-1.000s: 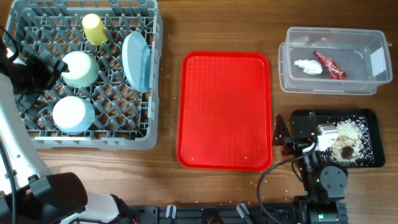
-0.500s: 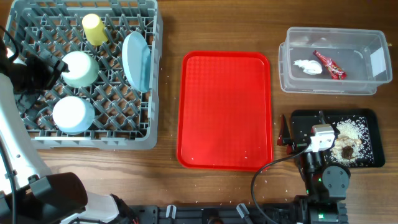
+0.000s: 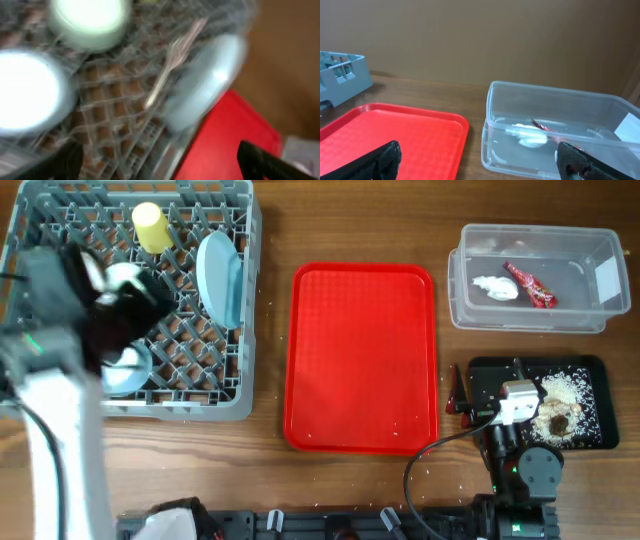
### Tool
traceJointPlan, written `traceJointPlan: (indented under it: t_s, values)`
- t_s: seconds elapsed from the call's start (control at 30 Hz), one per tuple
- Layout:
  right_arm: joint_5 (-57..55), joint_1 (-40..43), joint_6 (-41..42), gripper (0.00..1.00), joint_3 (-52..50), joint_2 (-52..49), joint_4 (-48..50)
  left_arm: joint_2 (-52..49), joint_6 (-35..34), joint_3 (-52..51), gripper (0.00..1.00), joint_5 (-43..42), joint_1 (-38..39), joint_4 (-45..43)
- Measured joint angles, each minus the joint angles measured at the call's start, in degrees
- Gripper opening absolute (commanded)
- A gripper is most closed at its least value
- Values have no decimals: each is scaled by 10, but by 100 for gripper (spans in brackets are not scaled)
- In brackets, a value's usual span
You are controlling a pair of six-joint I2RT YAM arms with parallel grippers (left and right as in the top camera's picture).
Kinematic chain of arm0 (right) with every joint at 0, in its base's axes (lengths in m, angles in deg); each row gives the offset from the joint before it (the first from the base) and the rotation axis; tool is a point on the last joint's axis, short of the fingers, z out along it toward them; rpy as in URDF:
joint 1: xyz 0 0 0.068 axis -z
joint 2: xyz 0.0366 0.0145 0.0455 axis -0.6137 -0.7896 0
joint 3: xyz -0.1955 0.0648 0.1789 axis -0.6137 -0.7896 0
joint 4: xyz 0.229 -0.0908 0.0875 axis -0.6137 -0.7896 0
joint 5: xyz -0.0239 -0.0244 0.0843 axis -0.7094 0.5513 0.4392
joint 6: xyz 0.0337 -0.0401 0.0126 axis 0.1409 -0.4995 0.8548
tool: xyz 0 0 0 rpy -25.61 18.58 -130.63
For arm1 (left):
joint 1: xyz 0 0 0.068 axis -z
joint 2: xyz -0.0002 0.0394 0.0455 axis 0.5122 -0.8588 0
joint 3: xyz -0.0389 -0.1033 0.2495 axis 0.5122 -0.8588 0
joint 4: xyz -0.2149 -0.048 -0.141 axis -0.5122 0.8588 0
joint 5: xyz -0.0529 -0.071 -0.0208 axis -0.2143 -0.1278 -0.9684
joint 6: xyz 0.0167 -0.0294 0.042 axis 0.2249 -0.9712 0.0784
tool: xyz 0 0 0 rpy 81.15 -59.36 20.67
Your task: Sort waste into correct bins and load items into the dishwasher rack
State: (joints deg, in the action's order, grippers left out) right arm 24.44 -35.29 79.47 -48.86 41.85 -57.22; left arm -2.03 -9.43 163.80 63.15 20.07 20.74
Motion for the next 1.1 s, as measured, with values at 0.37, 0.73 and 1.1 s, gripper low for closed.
traceJointPlan:
  t_s: [0.37, 0.73, 1.1]
  values:
    - [-1, 0, 0, 100, 0, 2, -2, 640, 0, -662, 100, 26, 99, -392]
    - [-1, 0, 0, 100, 0, 2, -2, 721, 77, -744, 100, 70, 103, -514]
    - [-1, 0, 0, 100, 0, 2, -2, 721, 151, -743, 100, 70, 103, -514]
